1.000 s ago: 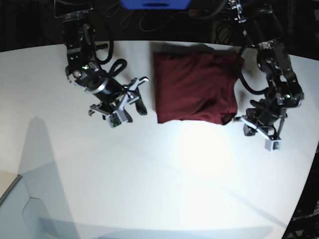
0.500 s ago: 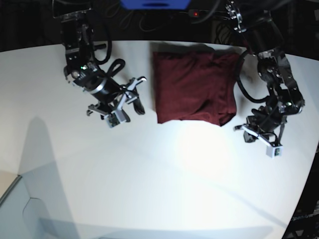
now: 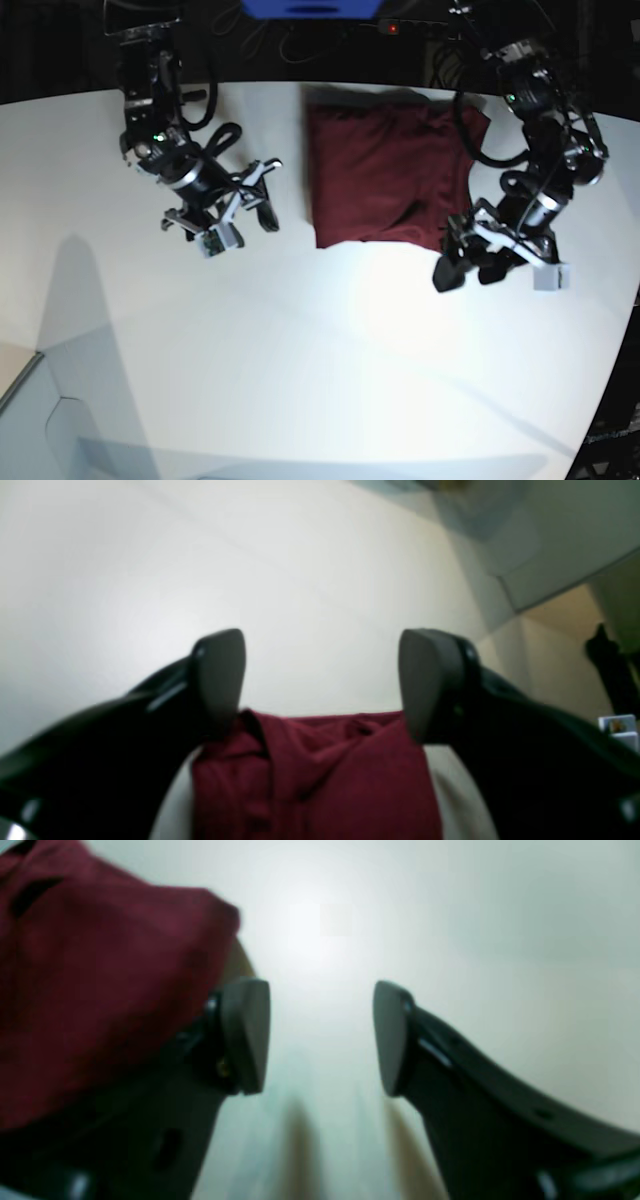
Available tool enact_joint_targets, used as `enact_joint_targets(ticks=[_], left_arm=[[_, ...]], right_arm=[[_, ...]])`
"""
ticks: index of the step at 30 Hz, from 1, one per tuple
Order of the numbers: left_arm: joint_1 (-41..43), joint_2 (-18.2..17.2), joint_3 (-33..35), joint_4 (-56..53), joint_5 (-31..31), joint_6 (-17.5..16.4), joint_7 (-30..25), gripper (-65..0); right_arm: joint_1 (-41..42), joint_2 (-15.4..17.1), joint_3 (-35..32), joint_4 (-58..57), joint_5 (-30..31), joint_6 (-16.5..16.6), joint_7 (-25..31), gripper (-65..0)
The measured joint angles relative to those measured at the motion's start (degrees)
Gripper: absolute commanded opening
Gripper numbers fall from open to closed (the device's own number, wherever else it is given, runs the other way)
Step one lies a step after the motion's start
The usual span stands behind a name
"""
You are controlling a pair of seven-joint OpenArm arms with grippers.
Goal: Layout the t-shirt on the table in an organized manner, then fold the t-shirt properly
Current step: 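Move the left gripper to the bundle side and grasp its edge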
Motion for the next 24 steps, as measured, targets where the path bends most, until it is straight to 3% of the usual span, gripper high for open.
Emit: enact_joint_targets(ticks=[5,8,12,15,21,24], left_arm=[[6.8,-0.9,0.1,0.0,0.0,0.0,0.4,-5.3],[9.5,-4.4,0.3,0.0,-0.3,0.0,0.3,-3.9],[12.1,-6.3,-0.1,0.5,-0.1,0.1,0.6,-3.9],[11.0,-8.0,0.5,-2.1,-0.6,0.0,-0.3,-3.9],[7.6,-7.8,0.7,-11.1,0.4,0.0,0.3,-3.9],[5.9,-9.0,3.9,-13.9,0.9,0.2,0.2,-3.9]], right_arm=[[-0.1,0.2,3.5,0.0,0.0,0.0,0.0,-29.6],[-0.4,0.9,4.6,0.0,0.0,0.0,0.1,-29.6],[-1.0,0.9,4.6,0.0,0.0,0.0,-0.2,-29.8],[-1.4,0.9,4.5,0.1,0.0,0.0,0.1,-29.8],[-2.1,0.9,4.6,0.1,0.0,0.0,-0.1,-29.8],[-2.0,1.9,4.6,0.2,0.0,0.0,0.1,-29.8]])
